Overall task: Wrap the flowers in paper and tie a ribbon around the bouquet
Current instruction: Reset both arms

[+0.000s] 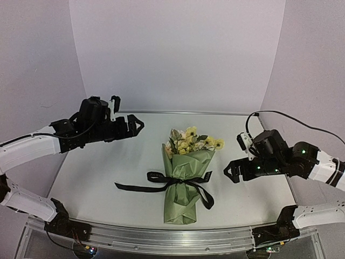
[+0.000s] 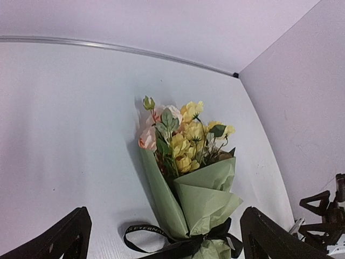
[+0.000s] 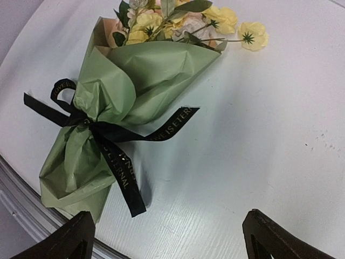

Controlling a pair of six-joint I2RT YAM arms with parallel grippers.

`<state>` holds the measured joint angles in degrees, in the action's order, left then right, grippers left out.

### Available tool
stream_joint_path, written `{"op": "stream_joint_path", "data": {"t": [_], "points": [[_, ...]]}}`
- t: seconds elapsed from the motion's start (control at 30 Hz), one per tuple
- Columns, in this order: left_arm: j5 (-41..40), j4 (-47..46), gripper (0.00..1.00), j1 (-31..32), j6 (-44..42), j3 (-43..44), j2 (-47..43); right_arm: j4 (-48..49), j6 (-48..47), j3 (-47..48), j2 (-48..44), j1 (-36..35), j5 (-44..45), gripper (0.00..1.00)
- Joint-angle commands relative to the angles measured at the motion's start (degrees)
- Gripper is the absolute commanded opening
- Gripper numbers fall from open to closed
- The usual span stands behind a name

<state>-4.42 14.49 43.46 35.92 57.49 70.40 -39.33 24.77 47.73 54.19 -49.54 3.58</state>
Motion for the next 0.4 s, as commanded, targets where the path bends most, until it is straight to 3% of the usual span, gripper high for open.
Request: {"op": "stream_joint_path", "data": {"t": [0.0,0.37], "points": [[-5.8,0.9,1.0,0.0,-1.5,2.9,-4.1,0.6,1.8,-2.4,-2.7,0.1,5.2,0.98],[-6.3,1.2,1.0,0.0,-3.3,1.9,-4.5,0.6,2.7,-3.3,-3.6,0.1,5.8,0.98]]}}
